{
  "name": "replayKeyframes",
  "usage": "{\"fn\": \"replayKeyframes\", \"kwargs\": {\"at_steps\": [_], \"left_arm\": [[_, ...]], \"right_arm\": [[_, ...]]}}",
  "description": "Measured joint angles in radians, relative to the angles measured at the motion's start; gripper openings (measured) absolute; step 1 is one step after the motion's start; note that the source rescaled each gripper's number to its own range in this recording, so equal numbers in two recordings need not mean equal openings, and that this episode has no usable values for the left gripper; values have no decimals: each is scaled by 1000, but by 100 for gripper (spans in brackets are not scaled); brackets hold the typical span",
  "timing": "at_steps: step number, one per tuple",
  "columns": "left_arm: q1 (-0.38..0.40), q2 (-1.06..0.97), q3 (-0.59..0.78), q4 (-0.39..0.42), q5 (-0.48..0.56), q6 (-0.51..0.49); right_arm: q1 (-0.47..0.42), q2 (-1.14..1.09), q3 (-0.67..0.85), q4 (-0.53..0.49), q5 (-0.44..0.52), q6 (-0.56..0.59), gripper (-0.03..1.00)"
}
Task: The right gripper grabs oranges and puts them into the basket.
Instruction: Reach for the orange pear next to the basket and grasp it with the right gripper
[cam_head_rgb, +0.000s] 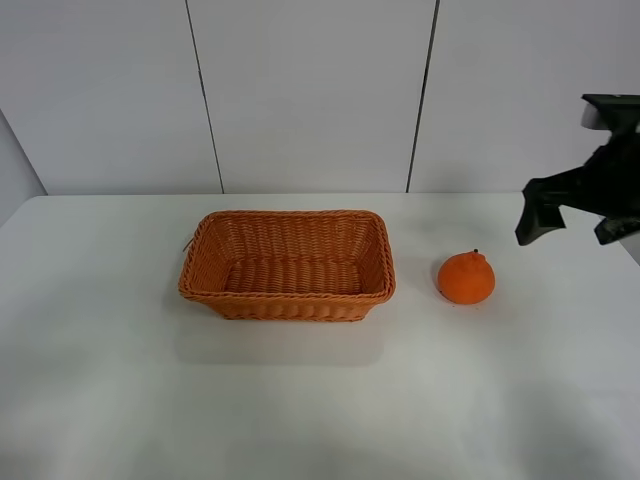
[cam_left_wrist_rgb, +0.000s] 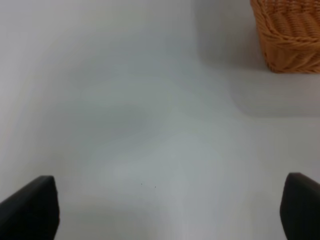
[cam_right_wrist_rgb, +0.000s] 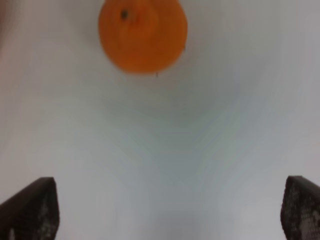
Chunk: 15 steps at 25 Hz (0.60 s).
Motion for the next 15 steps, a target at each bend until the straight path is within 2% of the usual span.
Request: {"fn": "replayKeyframes", "kwargs": {"at_steps": [4,9,15], "left_arm": [[0,0,0,0,0,0],[0,0,0,0,0,0],[0,0,0,0,0,0]], "right_arm": [[0,228,-205,0,24,0,98],[32,437,-421,2,103,-23,98],[75,511,-483,16,117,-24,98]]}}
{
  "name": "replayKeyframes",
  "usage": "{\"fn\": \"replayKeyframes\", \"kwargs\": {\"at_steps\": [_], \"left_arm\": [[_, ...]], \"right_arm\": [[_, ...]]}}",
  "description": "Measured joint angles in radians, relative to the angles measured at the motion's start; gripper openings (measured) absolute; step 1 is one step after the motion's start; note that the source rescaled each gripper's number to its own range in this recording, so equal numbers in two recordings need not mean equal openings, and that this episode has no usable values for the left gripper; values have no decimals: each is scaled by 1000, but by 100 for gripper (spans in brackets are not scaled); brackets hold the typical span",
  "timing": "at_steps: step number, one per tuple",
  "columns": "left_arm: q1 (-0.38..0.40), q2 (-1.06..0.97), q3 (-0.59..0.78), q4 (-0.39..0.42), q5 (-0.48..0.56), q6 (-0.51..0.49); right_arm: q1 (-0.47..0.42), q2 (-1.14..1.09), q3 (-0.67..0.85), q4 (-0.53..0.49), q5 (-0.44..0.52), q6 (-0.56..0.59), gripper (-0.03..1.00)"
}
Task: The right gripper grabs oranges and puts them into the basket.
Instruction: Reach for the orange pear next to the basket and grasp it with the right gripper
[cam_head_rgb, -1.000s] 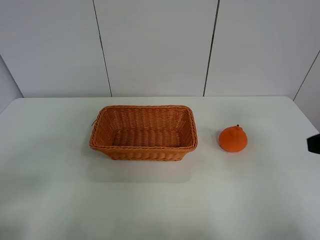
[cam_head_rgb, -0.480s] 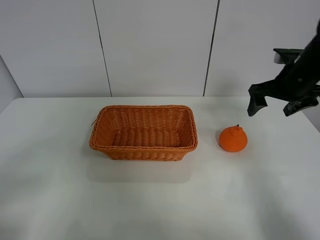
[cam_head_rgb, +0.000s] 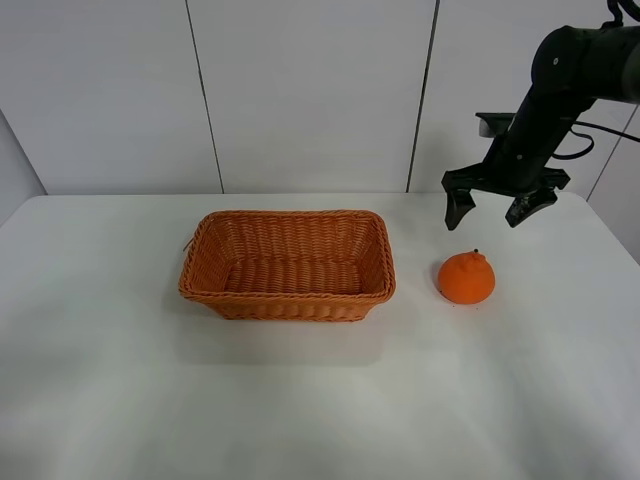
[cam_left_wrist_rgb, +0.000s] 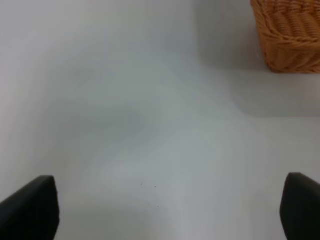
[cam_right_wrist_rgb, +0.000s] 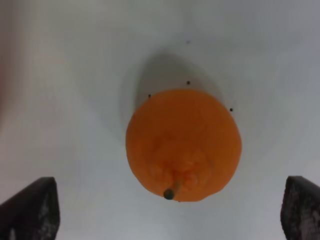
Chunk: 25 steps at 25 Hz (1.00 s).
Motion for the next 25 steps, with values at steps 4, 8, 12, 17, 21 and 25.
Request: {"fn": "replayKeyframes", "kwargs": {"at_steps": [4,8,12,17,21,25], "left_arm": [[0,0,0,0,0,0],[0,0,0,0,0,0],[0,0,0,0,0,0],[0,0,0,0,0,0],[0,0,0,0,0,0],[0,0,0,0,0,0]], "right_arm": [[-2,27,-3,-8,4,5,98],[-2,79,-3,-9,4,14,98],[-2,149,-3,-10,-4,14,98],[-2,235,-3,-9,-23,14,98],[-2,263,-3,-9,-37,14,95],[-2,264,-3,-9,-39,14,63]]}}
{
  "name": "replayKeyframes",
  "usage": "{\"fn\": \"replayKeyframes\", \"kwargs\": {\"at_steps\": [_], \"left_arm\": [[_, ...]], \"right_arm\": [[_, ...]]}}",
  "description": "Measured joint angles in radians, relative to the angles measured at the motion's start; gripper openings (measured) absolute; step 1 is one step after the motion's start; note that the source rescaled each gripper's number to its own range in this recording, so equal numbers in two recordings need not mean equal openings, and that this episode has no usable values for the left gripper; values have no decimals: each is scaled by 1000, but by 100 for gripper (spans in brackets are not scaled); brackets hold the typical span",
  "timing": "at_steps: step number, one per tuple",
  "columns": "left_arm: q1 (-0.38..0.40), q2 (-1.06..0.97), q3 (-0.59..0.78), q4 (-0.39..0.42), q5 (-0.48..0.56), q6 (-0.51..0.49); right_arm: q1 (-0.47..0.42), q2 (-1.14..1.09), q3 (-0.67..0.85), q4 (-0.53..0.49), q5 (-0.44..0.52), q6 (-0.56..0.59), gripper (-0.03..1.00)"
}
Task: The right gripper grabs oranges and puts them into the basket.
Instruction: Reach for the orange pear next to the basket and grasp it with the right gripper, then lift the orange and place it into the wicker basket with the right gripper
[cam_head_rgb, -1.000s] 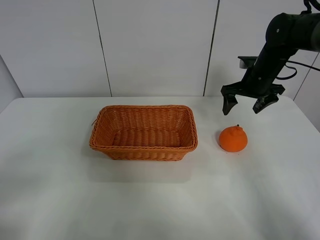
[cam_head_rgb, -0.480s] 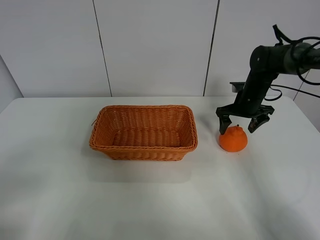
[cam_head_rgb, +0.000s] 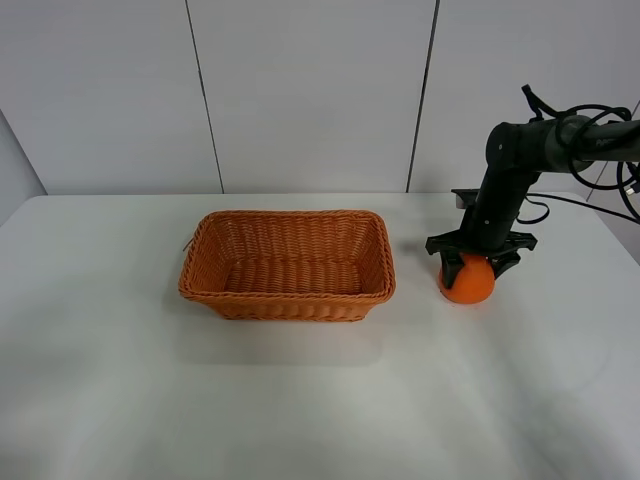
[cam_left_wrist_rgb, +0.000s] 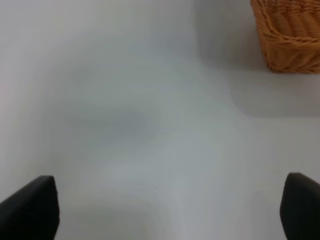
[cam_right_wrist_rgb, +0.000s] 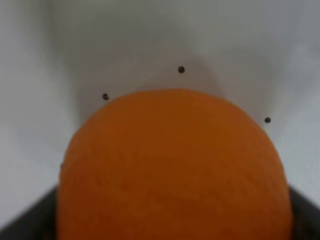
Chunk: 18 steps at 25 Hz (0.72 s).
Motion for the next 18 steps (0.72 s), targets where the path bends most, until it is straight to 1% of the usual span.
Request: {"fn": "replayKeyframes", "kwargs": {"at_steps": [1,3,4,10,13,15,18], "left_arm": [[0,0,0,0,0,0],[0,0,0,0,0,0],[0,0,0,0,0,0],[0,0,0,0,0,0],[0,0,0,0,0,0],[0,0,0,0,0,0],[0,0,0,0,0,0]], "right_arm": [[0,0,0,0,0,0,42],[0,-4,-2,0,1,0,9],[0,-10,-4,-1,1,-5,1],[0,-71,-26,-9,13,-19,0],[0,-129,-84,-13,57,-19,0],[0,-171,-142,-13,104,-19,0],[2,-202,-218,-13,128,-19,0]]}}
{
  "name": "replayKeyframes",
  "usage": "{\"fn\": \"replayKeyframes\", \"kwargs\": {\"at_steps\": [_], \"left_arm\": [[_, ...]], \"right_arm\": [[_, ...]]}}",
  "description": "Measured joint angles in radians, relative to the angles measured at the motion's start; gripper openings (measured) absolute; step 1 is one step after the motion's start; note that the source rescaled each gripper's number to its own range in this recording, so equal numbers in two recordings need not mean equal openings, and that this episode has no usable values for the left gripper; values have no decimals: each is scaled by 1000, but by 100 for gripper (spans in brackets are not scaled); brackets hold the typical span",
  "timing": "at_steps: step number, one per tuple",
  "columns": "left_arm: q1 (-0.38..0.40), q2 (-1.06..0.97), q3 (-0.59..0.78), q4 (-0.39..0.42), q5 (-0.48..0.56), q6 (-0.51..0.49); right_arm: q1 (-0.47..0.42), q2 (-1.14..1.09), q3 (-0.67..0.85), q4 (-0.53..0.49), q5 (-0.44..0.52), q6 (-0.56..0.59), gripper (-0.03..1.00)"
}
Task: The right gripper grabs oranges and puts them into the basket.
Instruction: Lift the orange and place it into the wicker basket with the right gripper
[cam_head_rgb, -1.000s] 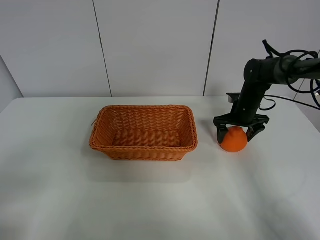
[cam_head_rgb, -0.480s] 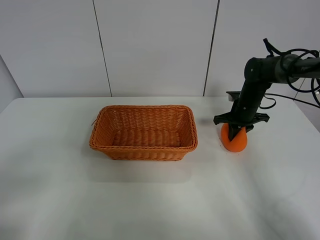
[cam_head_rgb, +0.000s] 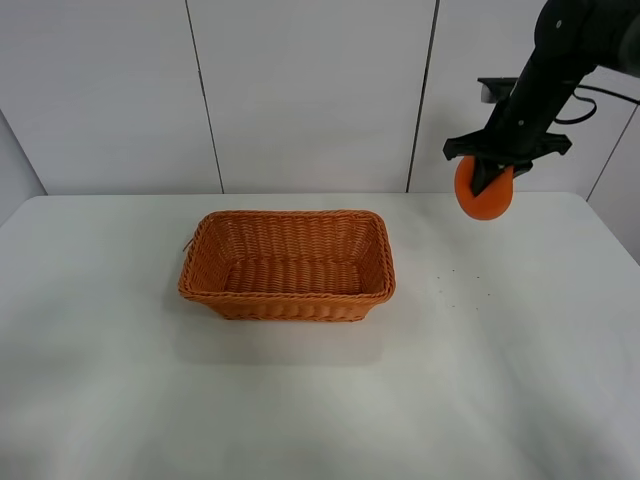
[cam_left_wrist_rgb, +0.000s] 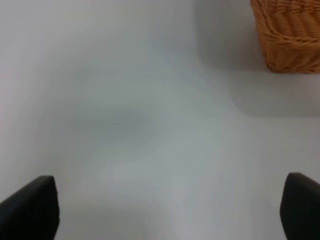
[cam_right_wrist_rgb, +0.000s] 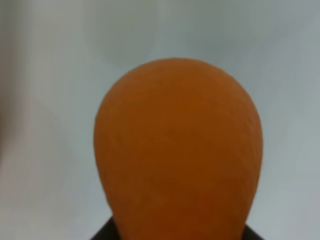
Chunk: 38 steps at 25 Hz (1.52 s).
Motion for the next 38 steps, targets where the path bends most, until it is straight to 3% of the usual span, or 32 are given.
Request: {"fn": "replayKeyframes", "kwargs": {"at_steps": [5,11,18,22,27,29,33,35,38], "left_arm": [[0,0,0,0,0,0],[0,0,0,0,0,0],[0,0,0,0,0,0],[0,0,0,0,0,0],[0,0,0,0,0,0],[0,0,0,0,0,0],[0,0,0,0,0,0],[0,0,0,0,0,0],[0,0,0,0,0,0]], "right_arm": [[63,-5,-69,-10,8,0,0],[283,-5,-103,-10,2,0,0],[495,94,-104,-17,-161,1,0],[544,203,-104,-37,-259,1,0],[553,289,-104,-31,-269,14,1],[553,294,-104,-29,-257,19,16],[553,294,-108,-21,-206,19,80],[553,294,-124,-16,-157,19,93],[553,294,-199,-9,-81,19,99]]}}
